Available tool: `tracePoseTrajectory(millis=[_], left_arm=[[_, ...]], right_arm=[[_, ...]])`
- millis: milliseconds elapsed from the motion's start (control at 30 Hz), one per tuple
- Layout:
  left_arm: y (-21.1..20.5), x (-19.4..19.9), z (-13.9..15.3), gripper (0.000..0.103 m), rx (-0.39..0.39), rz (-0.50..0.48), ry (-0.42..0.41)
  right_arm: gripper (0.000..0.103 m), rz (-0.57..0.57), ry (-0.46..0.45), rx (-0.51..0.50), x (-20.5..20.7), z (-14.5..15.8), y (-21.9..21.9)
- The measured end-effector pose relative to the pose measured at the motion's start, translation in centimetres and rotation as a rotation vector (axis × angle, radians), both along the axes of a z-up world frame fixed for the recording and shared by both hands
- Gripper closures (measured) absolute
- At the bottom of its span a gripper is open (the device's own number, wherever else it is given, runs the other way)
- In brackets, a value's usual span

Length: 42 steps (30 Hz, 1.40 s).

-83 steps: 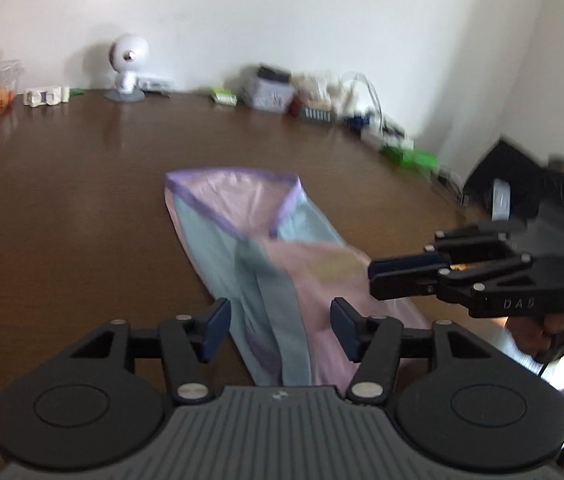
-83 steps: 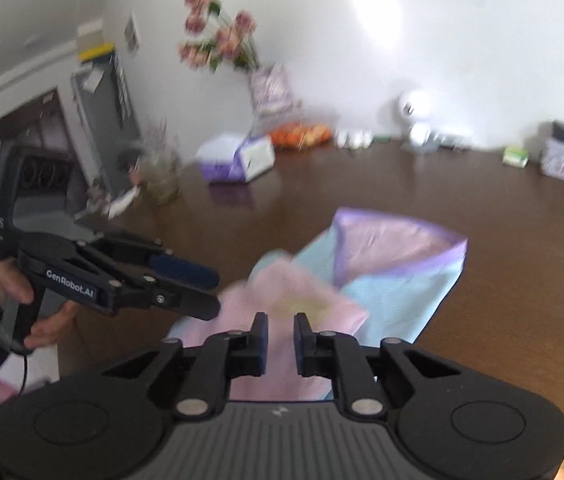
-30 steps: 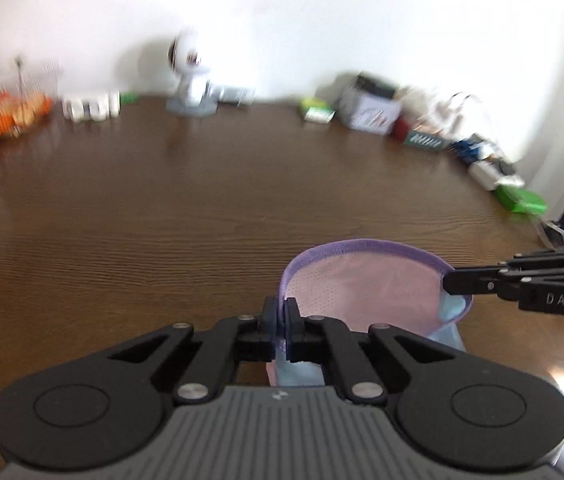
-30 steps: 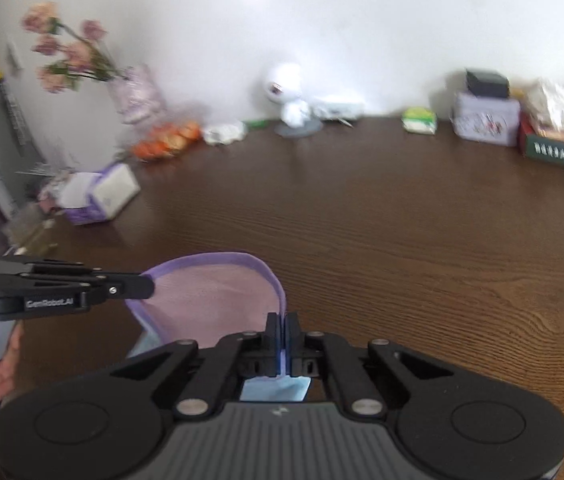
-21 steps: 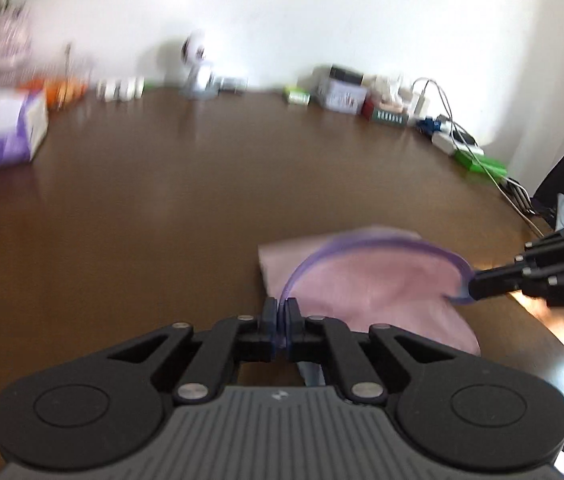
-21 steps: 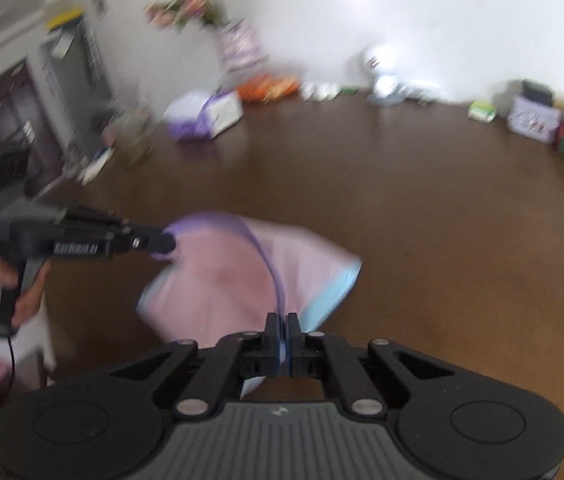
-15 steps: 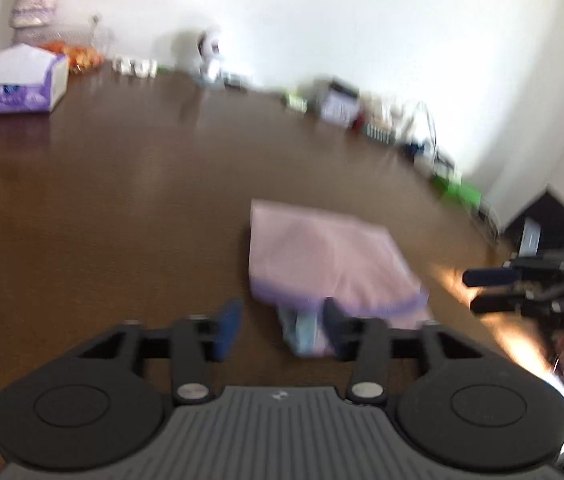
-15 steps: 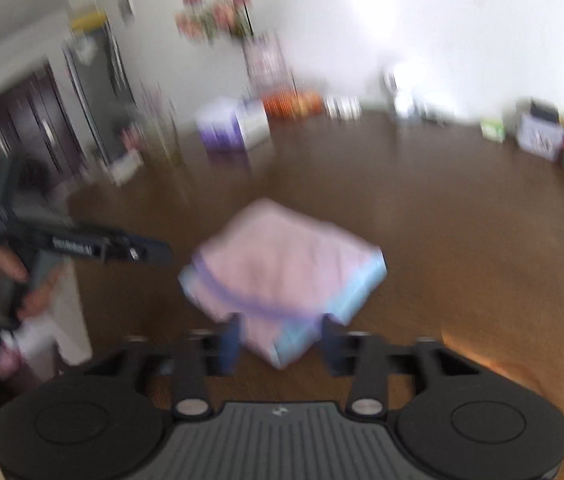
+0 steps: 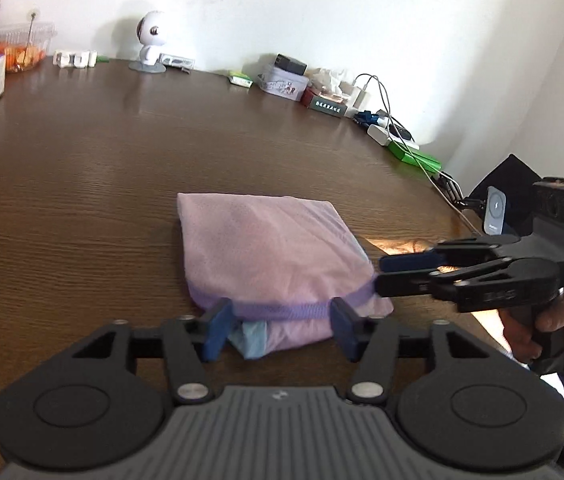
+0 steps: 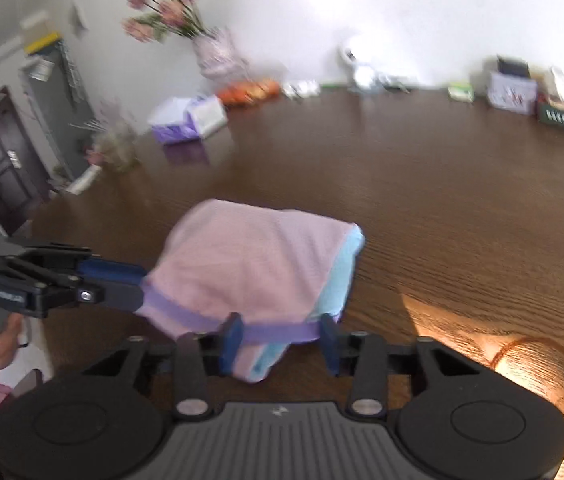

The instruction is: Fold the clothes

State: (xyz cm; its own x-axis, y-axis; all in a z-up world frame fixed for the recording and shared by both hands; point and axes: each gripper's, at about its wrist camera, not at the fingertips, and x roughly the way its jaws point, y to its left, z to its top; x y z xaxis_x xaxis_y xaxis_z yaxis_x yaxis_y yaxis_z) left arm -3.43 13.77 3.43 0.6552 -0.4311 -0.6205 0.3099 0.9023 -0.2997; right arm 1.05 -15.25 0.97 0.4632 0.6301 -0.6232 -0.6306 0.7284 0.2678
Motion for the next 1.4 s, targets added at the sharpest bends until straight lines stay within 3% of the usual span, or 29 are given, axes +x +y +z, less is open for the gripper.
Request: tracePoseTrajectory(millis=[100,200,233,300,400,467,800,867,933,967,1000,1100,1167,1267,1300,1400], left_arm=[[-0.6,0.0,-0.7,0.030,0.074,-0.055,0.027],[-1.4,0.5,-0.9,0.035,0.162,-0.051,0.019],[-1.5,0.7,-0.9,0.040,0.174,-0.053,0.013],[-1.4,1.1,-1.1,0.070,0.175,-0.051,0.003],[-1.4,1.8,-1.2,0.081,0.168,-0.061,0.001],[-1.8,2.3,-1.3,0.086,0.165,-0.064,-0.004],[-7.4,3.4,-1.6,0.090,0.166,-0.205,-0.040],[-7.3,2.9,-1.5,0.085,0.161,-0.217,-0.044],[-6.8,2.3,-1.4,0.062,0.154,-0.215,-0.039],[-6.6,2.0,-1.3,0.055,0.150,-0.216,-0.043],[-6.6,1.8,-1.2,0.055,0.147,-0.222,-0.047],[-6.8,1.7,-1.2,0.057,0.149,-0.226,-0.048],[-7.4,2.0,-1.6,0.068,0.172,-0.231,-0.035],[-7.7,2.2,-1.8,0.087,0.197,-0.219,-0.044],[-7.7,2.4,-1.9,0.092,0.197,-0.210,-0.039],[-7.8,3.2,-1.8,0.095,0.182,-0.191,-0.009]], right_arm=[[0.043,0.065,-0.030,-0.005,-0.8,0.0,0.7],[0.044,0.077,-0.051,-0.067,-0.7,-0.8,2.4],[0.049,0.072,-0.072,-0.088,-0.8,-0.9,3.0],[0.072,0.069,-0.093,-0.108,-1.3,-1.2,3.4],[0.089,0.049,-0.097,-0.114,-1.7,-1.2,3.5],[0.093,0.024,-0.097,-0.126,-1.8,-1.2,3.1],[0.098,-0.176,-0.075,-0.169,-3.6,-0.7,-3.5],[0.096,-0.174,-0.088,-0.144,-4.6,-0.6,-4.8],[0.084,-0.170,-0.123,-0.116,-5.4,-0.5,-5.5],[0.065,-0.162,-0.127,-0.108,-5.4,-0.5,-5.6],[0.057,-0.153,-0.132,-0.101,-5.3,-0.5,-5.6],[0.059,-0.104,-0.143,-0.089,-4.3,-0.9,-5.1],[0.061,-0.087,-0.134,-0.096,-3.3,-1.3,-4.4],[0.078,-0.097,-0.118,-0.092,-2.0,-1.7,-3.9],[0.092,-0.097,-0.108,-0.081,-1.8,-1.7,-3.8],[0.097,-0.110,-0.084,-0.066,-1.8,-1.6,-4.1]])
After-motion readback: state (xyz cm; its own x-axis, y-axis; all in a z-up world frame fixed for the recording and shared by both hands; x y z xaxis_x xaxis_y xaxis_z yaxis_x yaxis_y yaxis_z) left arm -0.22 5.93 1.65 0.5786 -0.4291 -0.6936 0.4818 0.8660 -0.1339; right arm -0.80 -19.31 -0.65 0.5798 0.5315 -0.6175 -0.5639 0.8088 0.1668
